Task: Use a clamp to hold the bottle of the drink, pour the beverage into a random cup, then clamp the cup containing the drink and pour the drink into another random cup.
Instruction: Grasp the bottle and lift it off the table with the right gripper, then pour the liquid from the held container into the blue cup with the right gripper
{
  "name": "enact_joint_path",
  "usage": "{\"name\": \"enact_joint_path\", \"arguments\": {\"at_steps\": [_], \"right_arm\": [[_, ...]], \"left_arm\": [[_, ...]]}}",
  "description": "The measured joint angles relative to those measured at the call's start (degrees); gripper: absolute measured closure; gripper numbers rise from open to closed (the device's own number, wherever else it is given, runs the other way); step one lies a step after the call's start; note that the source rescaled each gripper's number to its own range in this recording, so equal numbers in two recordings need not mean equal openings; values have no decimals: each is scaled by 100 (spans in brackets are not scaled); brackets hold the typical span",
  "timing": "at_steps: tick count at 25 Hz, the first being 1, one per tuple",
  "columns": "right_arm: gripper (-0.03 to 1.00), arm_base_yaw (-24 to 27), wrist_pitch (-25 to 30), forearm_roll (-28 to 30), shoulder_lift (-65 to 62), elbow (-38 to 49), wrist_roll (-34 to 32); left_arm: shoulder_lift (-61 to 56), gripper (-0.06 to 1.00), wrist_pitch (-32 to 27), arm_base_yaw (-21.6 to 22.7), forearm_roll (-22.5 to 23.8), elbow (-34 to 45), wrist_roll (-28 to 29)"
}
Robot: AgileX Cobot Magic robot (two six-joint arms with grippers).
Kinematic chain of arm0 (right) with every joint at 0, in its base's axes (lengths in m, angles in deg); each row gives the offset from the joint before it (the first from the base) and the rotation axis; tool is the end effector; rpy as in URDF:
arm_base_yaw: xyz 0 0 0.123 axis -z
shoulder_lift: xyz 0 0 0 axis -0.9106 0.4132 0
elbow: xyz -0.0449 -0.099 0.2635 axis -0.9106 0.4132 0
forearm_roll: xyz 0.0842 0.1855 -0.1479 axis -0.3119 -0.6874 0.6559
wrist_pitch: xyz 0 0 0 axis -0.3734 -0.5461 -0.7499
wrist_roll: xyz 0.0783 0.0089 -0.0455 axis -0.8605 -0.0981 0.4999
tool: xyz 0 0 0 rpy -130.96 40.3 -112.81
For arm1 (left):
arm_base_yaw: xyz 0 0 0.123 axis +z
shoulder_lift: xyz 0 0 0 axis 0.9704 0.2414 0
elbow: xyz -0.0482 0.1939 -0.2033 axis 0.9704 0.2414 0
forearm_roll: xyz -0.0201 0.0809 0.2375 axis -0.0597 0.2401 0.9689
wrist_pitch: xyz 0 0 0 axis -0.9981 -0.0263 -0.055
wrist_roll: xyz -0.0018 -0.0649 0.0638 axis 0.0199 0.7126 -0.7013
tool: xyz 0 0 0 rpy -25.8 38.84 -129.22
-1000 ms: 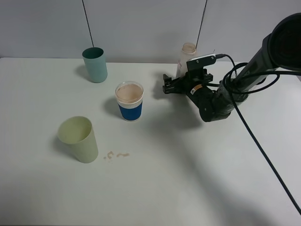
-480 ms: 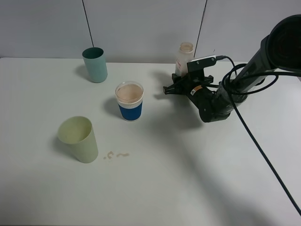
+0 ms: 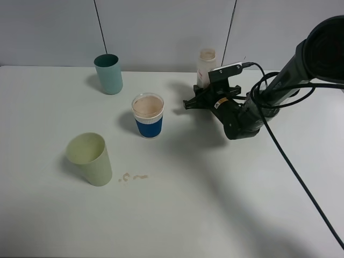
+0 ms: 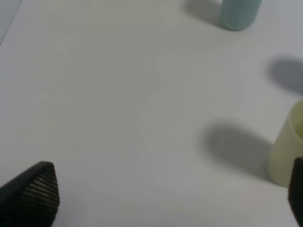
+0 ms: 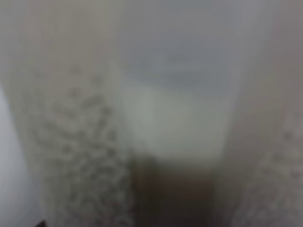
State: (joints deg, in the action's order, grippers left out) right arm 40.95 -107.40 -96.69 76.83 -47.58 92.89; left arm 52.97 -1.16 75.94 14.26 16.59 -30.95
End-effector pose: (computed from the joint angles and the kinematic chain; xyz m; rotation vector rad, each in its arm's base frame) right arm 0.3934 0.1608 0.0418 -0.3551 1.7395 0.0385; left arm -0.0072 0.0020 0.2815 -0.0327 2.0199 0.0078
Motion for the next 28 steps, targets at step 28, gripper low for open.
{"name": "enact_joint_path", "arguments": {"at_steps": [28], "right_arm": [[95, -112, 1857, -37, -2014, 619, 2316]], "left_arm": [[0, 1, 0, 0, 0, 0, 0]]}}
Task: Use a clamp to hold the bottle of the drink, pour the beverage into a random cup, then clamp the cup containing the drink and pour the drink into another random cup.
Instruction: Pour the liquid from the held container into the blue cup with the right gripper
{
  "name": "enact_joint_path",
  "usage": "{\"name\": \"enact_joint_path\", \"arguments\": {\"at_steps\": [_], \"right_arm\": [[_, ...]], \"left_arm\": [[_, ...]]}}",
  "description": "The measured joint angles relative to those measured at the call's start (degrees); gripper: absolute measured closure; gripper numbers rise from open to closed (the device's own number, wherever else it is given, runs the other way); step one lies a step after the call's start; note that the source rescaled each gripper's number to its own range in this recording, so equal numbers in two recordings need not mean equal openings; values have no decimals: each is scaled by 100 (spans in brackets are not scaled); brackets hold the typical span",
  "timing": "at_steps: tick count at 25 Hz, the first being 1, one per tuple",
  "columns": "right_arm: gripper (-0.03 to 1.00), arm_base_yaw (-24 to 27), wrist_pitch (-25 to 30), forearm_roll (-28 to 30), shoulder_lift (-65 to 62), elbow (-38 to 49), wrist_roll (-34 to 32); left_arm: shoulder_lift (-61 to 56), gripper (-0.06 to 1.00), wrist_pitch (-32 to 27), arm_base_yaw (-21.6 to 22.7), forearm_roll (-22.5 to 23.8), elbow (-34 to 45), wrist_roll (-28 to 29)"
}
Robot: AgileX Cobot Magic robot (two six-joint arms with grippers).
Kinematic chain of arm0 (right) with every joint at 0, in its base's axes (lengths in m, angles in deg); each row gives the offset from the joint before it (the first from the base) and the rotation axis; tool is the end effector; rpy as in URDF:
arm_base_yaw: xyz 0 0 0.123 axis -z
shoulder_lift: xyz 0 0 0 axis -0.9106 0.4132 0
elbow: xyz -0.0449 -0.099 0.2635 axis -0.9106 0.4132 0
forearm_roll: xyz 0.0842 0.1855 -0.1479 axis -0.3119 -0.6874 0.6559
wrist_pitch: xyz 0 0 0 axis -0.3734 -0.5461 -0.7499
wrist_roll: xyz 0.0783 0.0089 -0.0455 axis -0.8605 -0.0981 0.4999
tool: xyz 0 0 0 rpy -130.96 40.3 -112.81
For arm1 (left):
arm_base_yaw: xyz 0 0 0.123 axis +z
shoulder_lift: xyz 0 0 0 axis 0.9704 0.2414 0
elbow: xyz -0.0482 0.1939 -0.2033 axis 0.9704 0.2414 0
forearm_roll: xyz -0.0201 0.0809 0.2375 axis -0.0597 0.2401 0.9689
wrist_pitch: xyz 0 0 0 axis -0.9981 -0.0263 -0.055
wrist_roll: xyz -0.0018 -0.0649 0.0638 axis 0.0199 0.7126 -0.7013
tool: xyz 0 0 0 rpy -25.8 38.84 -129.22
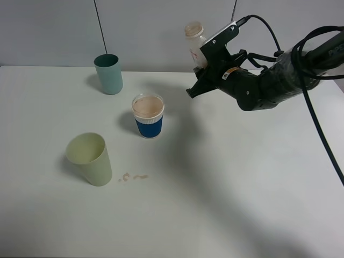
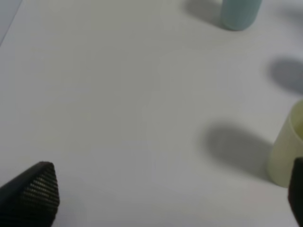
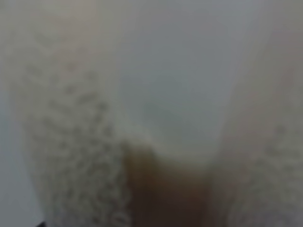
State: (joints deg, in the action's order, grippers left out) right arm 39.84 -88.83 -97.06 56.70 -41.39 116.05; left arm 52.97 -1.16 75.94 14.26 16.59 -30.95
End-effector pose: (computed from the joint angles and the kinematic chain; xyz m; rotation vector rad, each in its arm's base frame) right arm 0.3700 0.1631 0.1362 -0.7344 1.7108 -0.1609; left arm -0.0072 0.0020 0.2815 -0.0327 2.0199 0.0078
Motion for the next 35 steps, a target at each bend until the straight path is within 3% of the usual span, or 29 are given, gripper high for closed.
{"name": "enact_joint_path", "arguments": {"at_steps": [6, 26, 35], "right_arm": [[95, -61, 523, 134, -360, 50, 445], [95, -66, 1844, 2396, -839, 54, 512], [95, -173, 2236, 2916, -1161, 54, 618]], "left_arm": [[0, 1, 0, 0, 0, 0, 0], [0, 1, 0, 0, 0, 0, 0], [0, 1, 0, 0, 0, 0, 0]]}}
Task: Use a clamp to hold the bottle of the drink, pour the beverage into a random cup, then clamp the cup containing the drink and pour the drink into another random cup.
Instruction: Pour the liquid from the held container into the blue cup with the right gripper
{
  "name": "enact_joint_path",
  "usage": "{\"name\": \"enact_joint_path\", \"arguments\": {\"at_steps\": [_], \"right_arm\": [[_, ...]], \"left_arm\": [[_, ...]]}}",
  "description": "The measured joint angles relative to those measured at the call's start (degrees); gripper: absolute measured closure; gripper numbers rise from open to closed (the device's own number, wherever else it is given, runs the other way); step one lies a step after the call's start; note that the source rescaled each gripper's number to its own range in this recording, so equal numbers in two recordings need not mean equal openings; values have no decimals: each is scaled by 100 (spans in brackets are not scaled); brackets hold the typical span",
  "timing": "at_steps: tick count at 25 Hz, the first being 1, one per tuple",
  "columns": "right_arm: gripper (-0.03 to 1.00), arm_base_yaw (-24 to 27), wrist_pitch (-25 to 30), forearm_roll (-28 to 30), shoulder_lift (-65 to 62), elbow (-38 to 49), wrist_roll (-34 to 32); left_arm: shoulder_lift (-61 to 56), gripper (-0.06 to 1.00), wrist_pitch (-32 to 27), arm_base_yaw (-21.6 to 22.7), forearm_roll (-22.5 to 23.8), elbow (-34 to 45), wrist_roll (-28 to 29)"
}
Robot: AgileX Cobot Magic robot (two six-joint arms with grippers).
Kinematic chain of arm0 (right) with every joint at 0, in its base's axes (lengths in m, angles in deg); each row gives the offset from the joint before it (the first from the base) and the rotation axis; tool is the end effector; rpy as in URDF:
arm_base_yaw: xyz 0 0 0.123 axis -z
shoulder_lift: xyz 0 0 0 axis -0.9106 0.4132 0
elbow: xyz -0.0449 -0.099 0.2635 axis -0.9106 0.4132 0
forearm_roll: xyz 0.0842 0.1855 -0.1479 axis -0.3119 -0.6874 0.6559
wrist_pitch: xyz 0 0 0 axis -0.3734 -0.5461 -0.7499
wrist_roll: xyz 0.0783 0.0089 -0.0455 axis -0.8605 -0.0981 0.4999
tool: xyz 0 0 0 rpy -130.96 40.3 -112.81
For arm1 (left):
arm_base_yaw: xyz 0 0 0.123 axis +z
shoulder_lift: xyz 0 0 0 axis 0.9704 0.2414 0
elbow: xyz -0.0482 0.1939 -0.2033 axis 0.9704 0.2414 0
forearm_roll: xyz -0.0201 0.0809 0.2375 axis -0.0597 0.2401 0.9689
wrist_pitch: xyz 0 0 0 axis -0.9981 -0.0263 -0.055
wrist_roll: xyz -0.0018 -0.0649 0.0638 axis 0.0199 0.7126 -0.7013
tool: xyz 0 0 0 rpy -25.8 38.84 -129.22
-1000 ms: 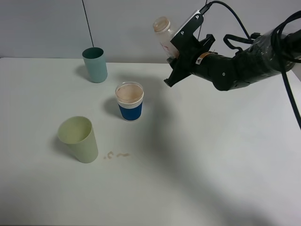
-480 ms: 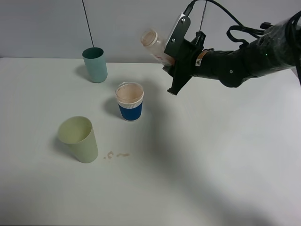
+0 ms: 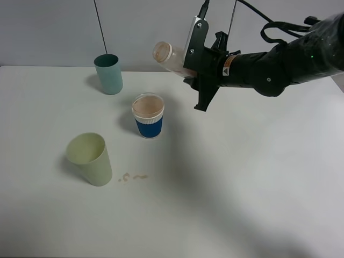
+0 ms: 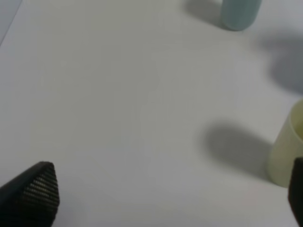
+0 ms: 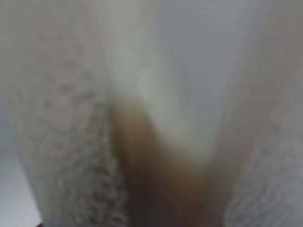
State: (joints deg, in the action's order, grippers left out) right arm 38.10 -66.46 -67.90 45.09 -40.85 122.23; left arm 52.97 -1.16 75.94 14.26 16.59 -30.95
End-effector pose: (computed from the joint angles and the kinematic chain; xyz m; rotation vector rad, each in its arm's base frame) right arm 0.3356 0.1832 0.1811 -1.4473 1.4712 -0.2522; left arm -0.0072 0.0020 0.2815 -0.0327 2.0199 0.0078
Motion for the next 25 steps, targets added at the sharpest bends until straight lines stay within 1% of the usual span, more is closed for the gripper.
{"name": "enact_joint_path", "arguments": {"at_steps": [13, 18, 22, 25], "right_arm": [[95, -6, 1054, 1107, -235, 0, 16], [95, -100, 1359, 1269, -254, -61, 50], [95, -226, 1733, 1554, -254, -358, 50], [95, -275, 1889, 1629, -254, -605, 43]], "left_arm": [[0, 1, 0, 0, 0, 0, 0], [0, 1, 0, 0, 0, 0, 0], [0, 1, 0, 0, 0, 0, 0], [0, 1, 0, 0, 0, 0, 0]]}}
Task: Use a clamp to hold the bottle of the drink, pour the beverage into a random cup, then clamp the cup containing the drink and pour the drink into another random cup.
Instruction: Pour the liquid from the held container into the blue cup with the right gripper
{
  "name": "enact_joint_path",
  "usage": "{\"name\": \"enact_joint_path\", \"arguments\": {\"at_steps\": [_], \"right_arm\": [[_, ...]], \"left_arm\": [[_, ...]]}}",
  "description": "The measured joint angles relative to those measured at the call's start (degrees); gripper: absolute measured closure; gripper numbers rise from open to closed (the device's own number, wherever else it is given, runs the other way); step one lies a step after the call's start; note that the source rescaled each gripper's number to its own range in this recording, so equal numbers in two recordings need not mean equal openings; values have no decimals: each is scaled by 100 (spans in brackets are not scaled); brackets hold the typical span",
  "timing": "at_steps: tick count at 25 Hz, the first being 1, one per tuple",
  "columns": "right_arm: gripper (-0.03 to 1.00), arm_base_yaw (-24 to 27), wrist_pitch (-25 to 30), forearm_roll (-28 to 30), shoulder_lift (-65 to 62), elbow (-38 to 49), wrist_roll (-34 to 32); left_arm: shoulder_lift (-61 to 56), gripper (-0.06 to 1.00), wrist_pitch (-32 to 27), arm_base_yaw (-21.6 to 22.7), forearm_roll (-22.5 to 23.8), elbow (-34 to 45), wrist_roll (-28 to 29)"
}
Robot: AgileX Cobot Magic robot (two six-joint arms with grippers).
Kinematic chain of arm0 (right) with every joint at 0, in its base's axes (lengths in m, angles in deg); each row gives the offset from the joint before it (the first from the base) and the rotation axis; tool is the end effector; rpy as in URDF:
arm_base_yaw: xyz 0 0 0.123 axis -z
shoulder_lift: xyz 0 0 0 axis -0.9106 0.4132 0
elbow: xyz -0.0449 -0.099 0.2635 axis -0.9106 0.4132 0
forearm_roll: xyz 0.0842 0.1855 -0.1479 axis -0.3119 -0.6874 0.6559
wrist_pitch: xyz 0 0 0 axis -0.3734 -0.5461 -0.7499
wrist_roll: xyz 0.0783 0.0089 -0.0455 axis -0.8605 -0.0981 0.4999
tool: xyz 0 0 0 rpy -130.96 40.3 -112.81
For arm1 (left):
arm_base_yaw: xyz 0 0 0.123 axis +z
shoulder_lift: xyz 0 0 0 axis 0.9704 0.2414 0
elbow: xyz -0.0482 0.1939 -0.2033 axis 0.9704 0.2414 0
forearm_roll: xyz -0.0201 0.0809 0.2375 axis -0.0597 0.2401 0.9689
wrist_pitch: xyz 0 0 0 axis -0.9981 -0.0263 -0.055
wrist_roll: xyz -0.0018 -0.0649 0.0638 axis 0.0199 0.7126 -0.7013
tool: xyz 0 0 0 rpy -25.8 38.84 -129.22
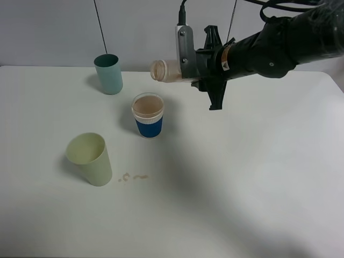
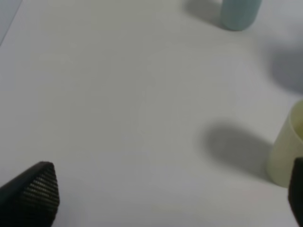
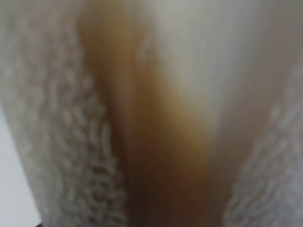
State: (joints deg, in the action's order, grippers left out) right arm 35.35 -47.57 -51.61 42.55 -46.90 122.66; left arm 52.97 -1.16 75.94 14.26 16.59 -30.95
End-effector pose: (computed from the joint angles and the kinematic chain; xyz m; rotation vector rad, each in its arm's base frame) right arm 0.3328 0.1932 0.2034 -1.8070 1.3576 -0.4441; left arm -0.0072 0.0020 0.2815 -0.0327 2.0199 0.0078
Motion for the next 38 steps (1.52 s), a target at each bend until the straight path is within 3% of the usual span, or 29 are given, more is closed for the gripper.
{"name": "enact_joint_path", "arguments": {"at_steps": [26, 38], "right_arm": [[95, -72, 324, 636, 406, -237, -4], [95, -375, 751, 928, 766, -1096, -251]], "left_arm": [[0, 1, 0, 0, 0, 0, 0], [0, 1, 0, 0, 0, 0, 0]]}}
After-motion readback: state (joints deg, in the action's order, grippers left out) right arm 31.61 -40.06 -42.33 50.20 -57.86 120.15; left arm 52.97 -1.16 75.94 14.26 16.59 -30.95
